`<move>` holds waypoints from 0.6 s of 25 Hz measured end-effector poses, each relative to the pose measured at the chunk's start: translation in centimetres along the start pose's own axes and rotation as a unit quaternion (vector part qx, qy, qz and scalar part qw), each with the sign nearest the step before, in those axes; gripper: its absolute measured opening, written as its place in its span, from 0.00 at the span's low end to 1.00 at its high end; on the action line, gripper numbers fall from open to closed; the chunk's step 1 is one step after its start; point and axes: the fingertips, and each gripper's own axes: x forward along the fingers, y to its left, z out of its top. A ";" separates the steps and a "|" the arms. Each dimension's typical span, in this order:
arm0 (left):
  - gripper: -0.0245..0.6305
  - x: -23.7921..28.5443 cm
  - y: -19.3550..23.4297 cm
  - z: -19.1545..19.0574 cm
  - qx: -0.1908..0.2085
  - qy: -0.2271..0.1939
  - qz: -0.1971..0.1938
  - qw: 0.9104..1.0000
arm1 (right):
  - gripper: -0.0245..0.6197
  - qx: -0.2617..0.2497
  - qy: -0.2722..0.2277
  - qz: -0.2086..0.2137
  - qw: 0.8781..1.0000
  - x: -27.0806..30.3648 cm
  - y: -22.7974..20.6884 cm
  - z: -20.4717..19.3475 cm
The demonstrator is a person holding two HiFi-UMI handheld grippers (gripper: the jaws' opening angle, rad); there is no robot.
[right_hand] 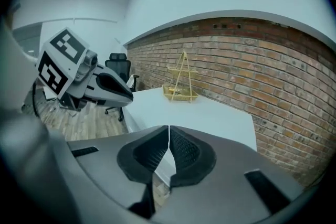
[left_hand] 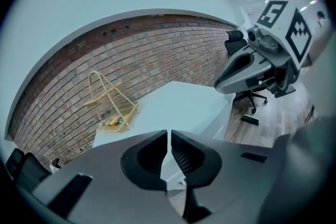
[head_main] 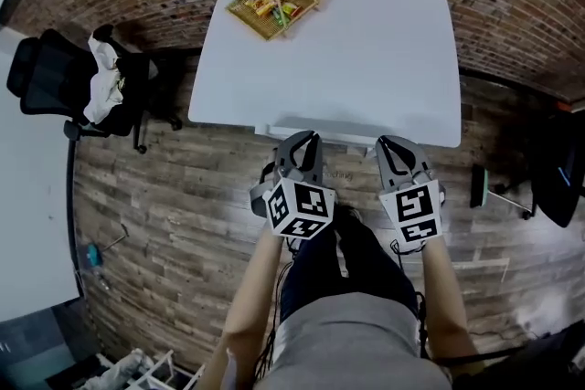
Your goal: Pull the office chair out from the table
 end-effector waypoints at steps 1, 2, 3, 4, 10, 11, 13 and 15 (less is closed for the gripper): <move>0.06 0.3 0.1 -0.2 0.008 0.007 -0.010 1.000 | 0.06 -0.014 0.008 0.001 1.000 0.4 0.0 -0.3; 0.07 0.6 0.1 -0.5 0.016 0.016 -0.018 1.000 | 0.06 -0.027 0.017 0.003 0.999 0.8 0.0 -0.6; 0.07 0.9 0.2 -0.7 0.024 0.023 -0.023 0.999 | 0.06 -0.038 0.026 0.005 0.999 1.2 0.0 -0.8; 0.07 1.2 0.3 -0.8 0.033 0.027 -0.027 0.999 | 0.06 -0.046 0.037 0.007 0.998 1.5 0.1 -1.0; 0.23 2.5 -0.9 -2.0 0.076 0.065 -0.110 0.989 | 0.17 -0.112 0.104 0.049 0.987 2.9 1.3 -2.3; 0.24 2.6 -1.3 -2.2 0.076 0.073 -0.129 0.986 | 0.19 -0.125 0.116 0.056 0.984 3.0 1.5 -2.5; 0.24 2.8 -1.7 -2.4 0.077 0.081 -0.157 0.981 | 0.19 -0.154 0.136 0.065 0.977 3.4 1.7 -2.9; 0.27 3.1 -1.8 -2.7 0.100 0.092 -0.175 0.975 | 0.20 -0.184 0.156 0.077 0.967 3.9 2.0 -3.2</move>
